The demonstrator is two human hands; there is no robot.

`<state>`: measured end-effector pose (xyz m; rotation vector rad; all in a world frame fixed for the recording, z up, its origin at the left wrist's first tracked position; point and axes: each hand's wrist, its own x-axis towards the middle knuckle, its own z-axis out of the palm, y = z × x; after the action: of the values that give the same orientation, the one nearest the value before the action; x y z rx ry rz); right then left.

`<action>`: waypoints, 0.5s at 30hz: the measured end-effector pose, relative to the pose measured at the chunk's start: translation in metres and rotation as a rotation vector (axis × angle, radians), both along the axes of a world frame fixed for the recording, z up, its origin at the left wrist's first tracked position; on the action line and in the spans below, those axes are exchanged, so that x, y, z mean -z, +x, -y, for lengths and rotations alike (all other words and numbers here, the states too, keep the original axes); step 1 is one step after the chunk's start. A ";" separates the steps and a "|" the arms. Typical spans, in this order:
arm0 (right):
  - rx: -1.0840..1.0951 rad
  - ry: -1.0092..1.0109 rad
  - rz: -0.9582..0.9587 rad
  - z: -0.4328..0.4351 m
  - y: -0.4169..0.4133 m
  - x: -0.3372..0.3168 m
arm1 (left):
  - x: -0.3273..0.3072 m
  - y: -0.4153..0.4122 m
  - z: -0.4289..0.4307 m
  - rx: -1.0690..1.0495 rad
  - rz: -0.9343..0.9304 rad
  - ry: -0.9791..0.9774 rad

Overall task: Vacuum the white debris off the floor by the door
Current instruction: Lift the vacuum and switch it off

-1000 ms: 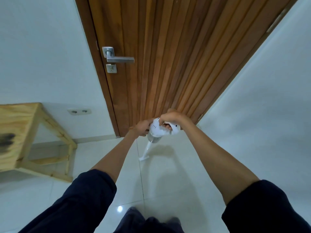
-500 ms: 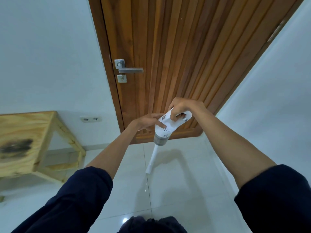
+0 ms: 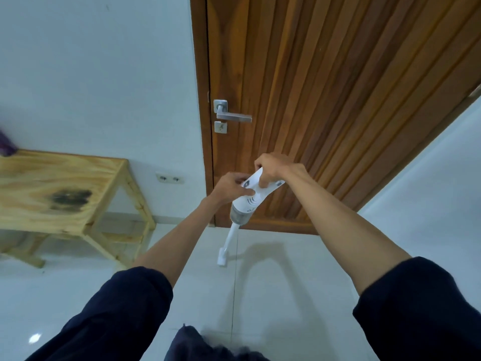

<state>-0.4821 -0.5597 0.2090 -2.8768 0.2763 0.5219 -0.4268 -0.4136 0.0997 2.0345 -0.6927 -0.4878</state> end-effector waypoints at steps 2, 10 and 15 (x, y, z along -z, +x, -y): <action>-0.064 -0.036 0.053 -0.007 0.010 0.000 | -0.002 0.004 -0.008 -0.054 0.050 0.027; -0.323 -0.207 0.151 -0.063 0.071 -0.010 | -0.011 0.043 -0.057 -0.221 0.083 0.038; -0.341 -0.165 0.277 -0.104 0.115 -0.003 | -0.016 0.086 -0.105 -0.202 -0.032 0.042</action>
<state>-0.3669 -0.4557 0.2123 -3.1237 -0.2293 0.1501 -0.3403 -0.3089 0.1155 2.1043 -0.4552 -0.4184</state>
